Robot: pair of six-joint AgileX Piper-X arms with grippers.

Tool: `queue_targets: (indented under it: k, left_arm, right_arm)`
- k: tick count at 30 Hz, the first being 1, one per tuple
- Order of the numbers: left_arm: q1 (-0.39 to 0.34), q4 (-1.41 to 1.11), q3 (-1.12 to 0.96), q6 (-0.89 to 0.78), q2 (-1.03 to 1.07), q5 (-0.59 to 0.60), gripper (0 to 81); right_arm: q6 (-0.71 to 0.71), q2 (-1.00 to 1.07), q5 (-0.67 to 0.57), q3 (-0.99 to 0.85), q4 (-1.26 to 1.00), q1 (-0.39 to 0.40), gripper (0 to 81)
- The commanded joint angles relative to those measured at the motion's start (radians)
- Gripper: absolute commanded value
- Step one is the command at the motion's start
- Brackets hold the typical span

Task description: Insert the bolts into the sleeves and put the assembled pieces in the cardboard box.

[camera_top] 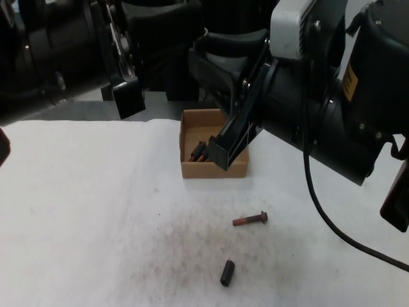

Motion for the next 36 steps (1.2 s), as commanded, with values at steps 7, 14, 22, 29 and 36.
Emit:
queue_targets:
  k: [7, 14, 22, 29, 36]
  left_arm:
    - [0.001, -0.009, -0.004, -0.034, -0.004, 0.008, 39.3]
    - [0.001, -0.009, -0.004, -0.053, -0.004, 0.008, 39.3]
    - [0.001, -0.009, -0.004, -0.053, -0.004, -0.021, 39.3]
    - [0.001, -0.019, -0.005, -0.053, -0.004, -0.200, 39.3]
    - [0.001, -0.014, -0.005, -0.053, -0.004, -0.338, 36.8]
  right_arm:
    - [0.001, -0.009, 0.001, -0.011, -0.021, -0.008, 0.8]
    - [0.001, -0.009, -0.001, -0.011, -0.021, -0.019, 0.8]
    - [0.001, -0.011, -0.007, -0.011, -0.065, -0.019, 0.8]
    - [0.007, -0.009, 0.027, -0.011, 0.070, -0.086, 0.8]
    - [0.153, -0.005, 0.131, -0.014, 0.065, -0.135, 0.8]
